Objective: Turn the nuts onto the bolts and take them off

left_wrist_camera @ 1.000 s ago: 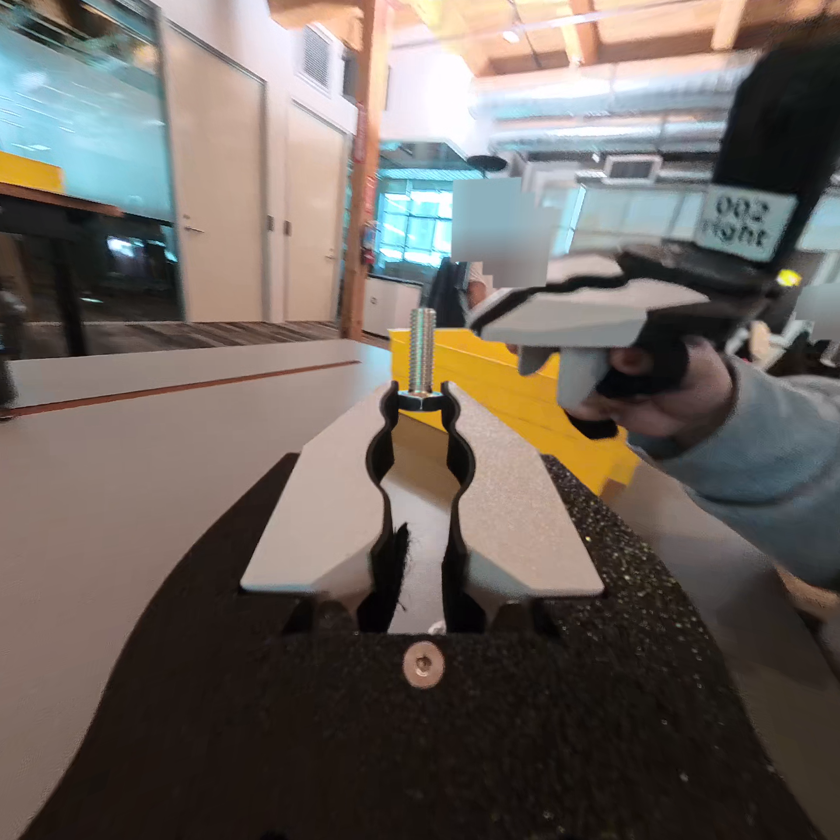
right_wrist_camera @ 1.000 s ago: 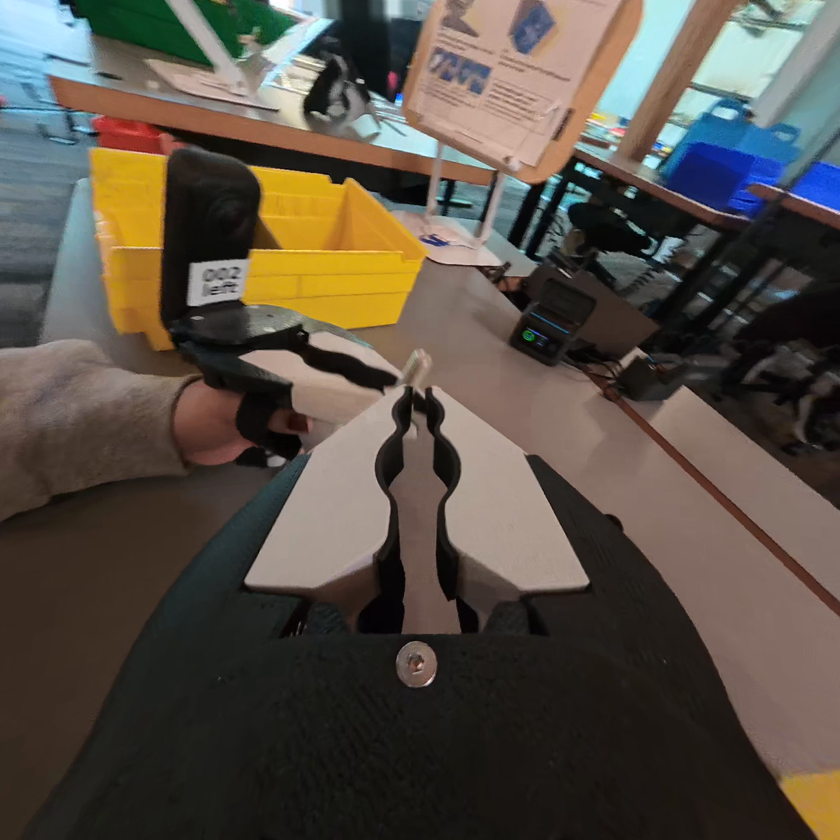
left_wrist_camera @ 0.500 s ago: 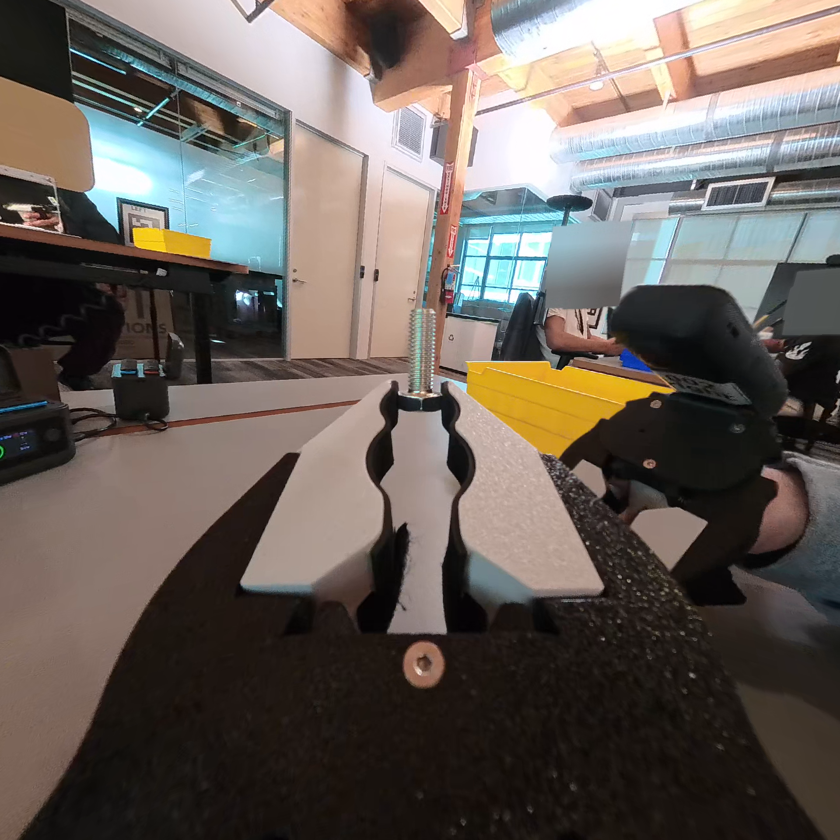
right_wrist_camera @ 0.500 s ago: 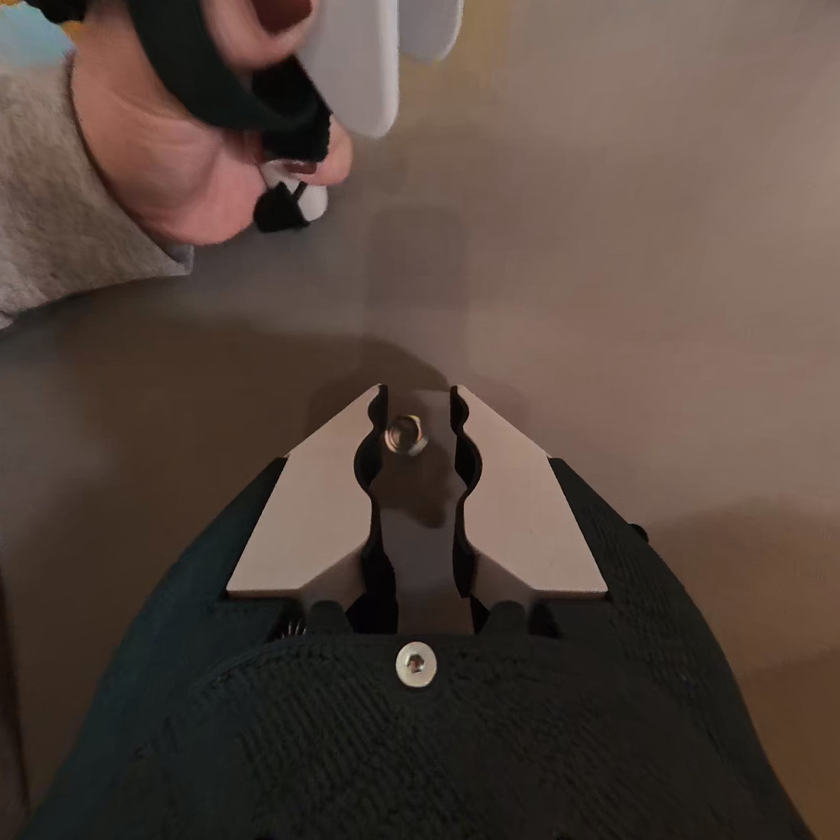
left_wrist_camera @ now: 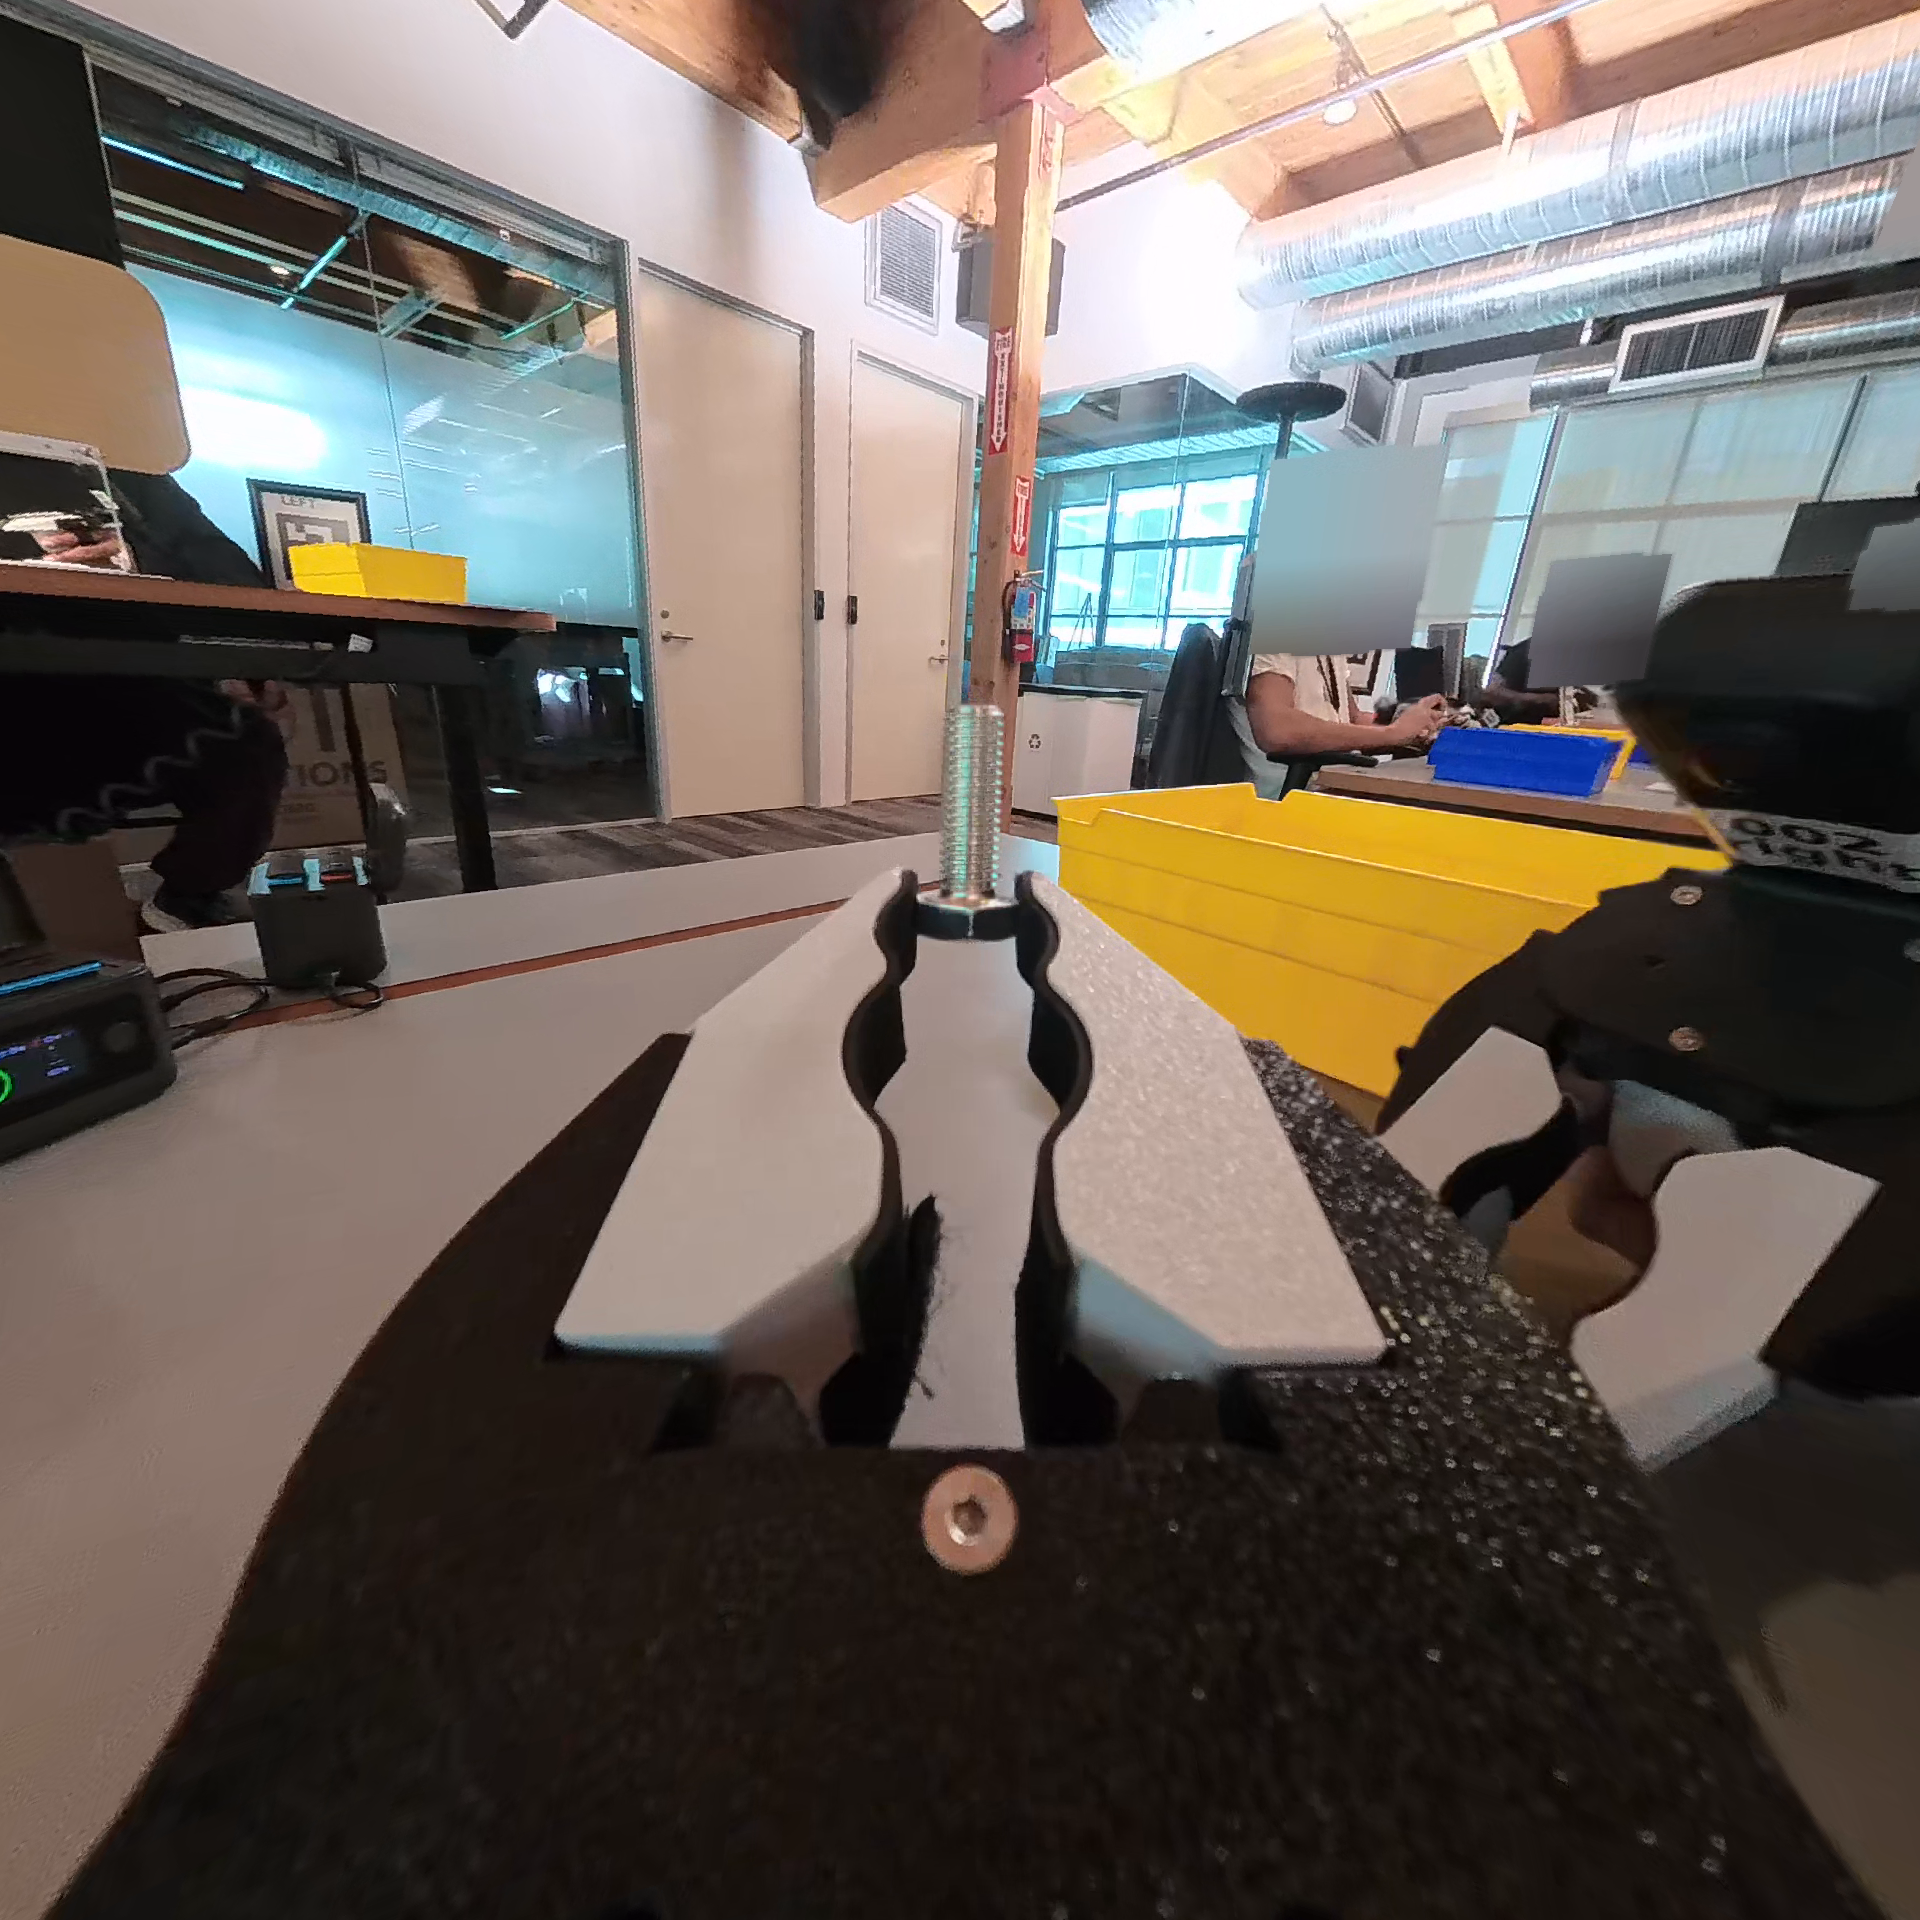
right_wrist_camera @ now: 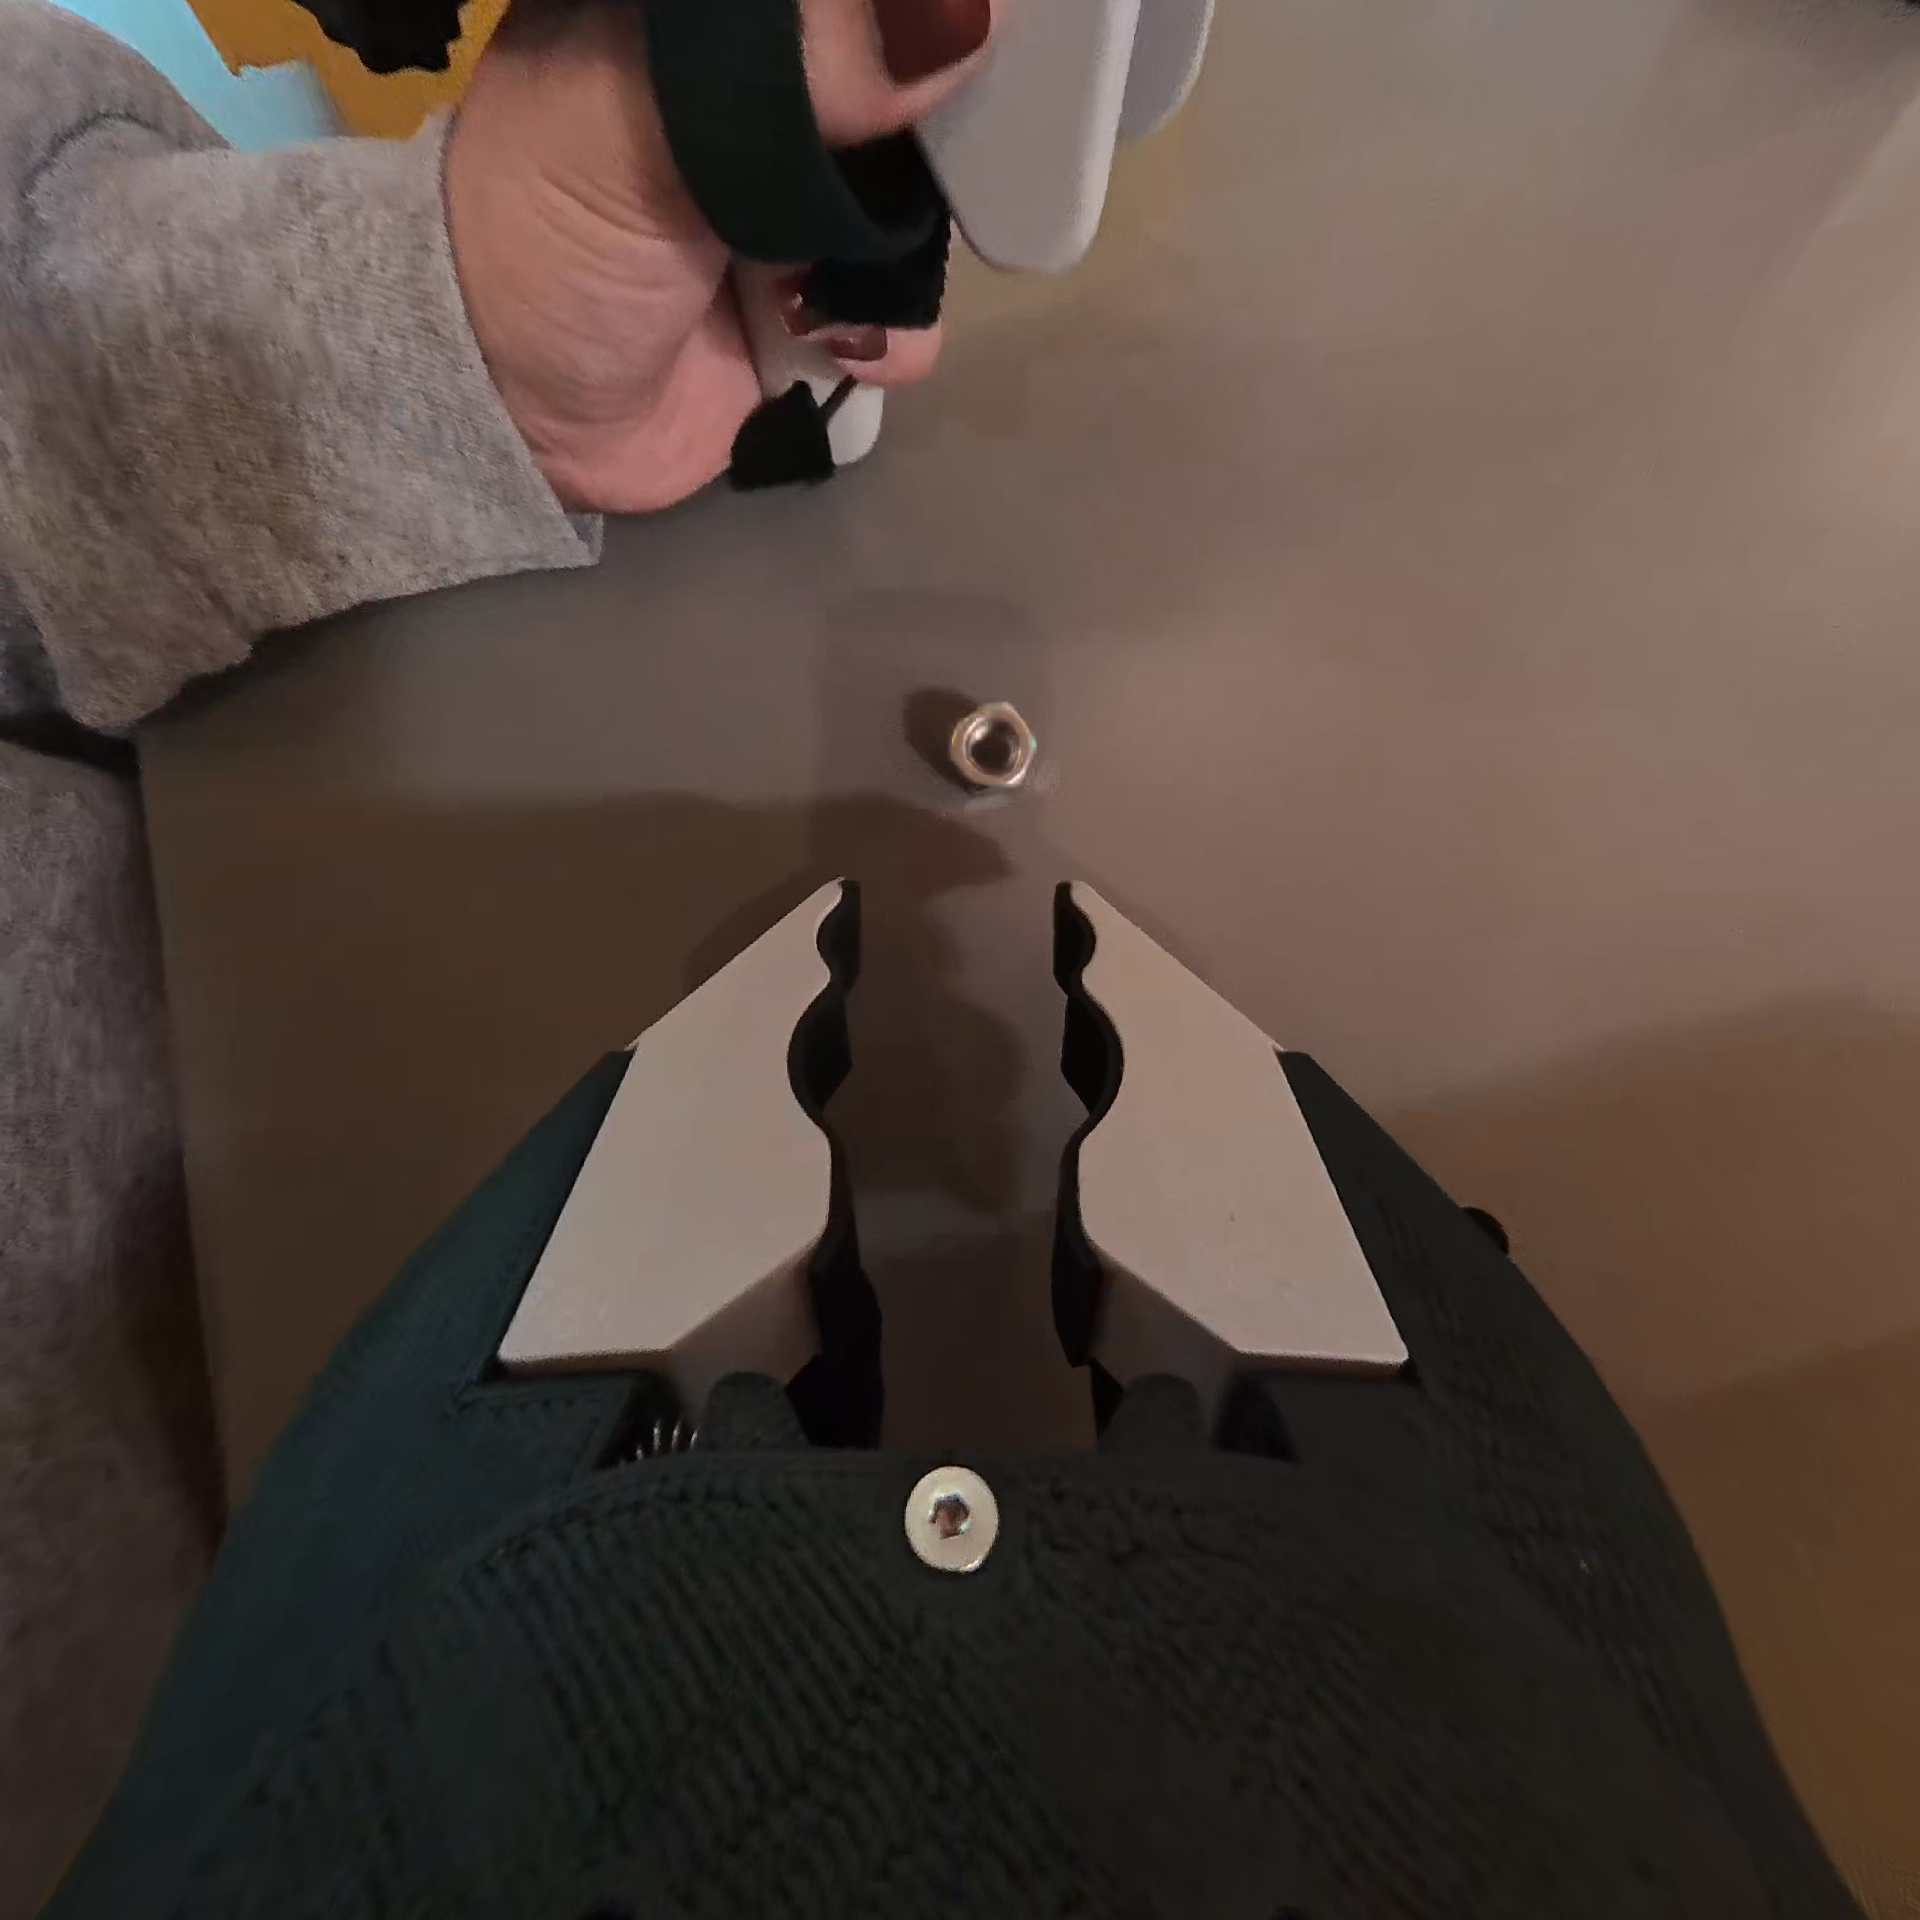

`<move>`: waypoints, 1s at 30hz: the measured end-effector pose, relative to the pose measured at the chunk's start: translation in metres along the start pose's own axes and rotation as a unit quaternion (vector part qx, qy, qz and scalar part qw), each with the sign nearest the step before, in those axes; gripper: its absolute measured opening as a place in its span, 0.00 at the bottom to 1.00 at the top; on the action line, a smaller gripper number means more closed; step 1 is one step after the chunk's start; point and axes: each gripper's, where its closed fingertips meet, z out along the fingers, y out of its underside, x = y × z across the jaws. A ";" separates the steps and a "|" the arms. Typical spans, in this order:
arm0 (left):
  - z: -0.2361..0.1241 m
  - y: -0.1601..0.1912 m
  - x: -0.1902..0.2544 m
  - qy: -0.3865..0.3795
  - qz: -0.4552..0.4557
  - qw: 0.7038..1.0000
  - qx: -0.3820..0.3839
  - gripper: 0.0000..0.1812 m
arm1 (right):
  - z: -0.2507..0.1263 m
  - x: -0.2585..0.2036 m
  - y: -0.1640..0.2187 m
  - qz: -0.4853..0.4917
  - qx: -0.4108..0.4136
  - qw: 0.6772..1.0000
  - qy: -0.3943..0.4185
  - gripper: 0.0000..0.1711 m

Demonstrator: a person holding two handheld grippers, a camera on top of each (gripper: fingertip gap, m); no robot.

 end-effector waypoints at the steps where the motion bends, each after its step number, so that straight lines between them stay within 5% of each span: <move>1: 0.000 0.000 0.001 0.001 0.002 1.000 -0.001 0.09 | 0.005 0.002 -0.002 0.002 0.002 1.000 0.006 0.19; 10: -0.001 -0.001 0.001 0.002 -0.004 1.000 0.003 0.09 | 0.032 0.019 -0.016 0.044 0.002 0.999 0.023 0.09; 16: -0.001 0.000 0.002 0.005 -0.004 1.000 -0.001 0.09 | 0.035 0.027 -0.023 0.063 0.020 0.997 0.040 0.17; 30: -0.002 -0.001 0.000 0.004 -0.012 1.000 0.003 0.09 | 0.055 0.027 -0.035 0.044 0.009 0.999 0.010 0.12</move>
